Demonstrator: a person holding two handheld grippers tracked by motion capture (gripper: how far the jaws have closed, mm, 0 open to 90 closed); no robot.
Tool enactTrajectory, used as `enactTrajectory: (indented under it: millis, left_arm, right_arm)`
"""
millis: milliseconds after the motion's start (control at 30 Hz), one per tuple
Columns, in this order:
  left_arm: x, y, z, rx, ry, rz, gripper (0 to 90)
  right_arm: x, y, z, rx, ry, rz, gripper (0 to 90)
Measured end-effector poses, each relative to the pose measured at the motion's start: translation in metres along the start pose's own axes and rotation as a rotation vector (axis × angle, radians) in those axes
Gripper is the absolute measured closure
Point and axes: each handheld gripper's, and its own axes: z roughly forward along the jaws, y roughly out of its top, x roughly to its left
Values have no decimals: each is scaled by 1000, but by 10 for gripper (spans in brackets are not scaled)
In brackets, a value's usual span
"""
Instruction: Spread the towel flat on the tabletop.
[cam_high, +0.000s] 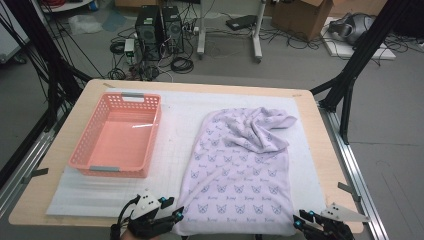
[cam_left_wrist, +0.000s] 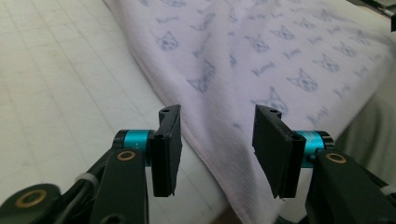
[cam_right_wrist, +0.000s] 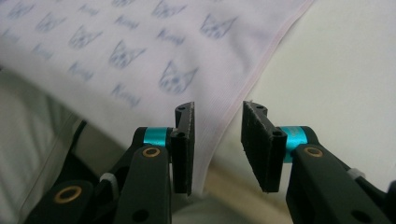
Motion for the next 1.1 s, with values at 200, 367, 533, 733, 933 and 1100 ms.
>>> enactTrajectory:
  millis: [200,367,533,733,933,1100]
  left_arm:
    - [8,4,5,-7,9,-24,524]
    - [10,3,4,-12,7,-33,524]
    - [13,4,6,-20,1,-40,524]
    - [17,16,21,4,18,-41,552]
    - [26,38,54,73,68,-48,595]
    - [21,49,76,118,85,-13,556]
  right_arm:
    - [-1,15,31,10,-77,-15,659]
    - [-3,10,17,75,-28,-36,869]
    - [-11,-6,-13,130,-53,-54,866]
    - [-11,-7,-13,23,-27,-35,669]
    - [-12,-4,-7,0,-35,-22,661]
    - [-14,-3,-4,-22,-53,3,635]
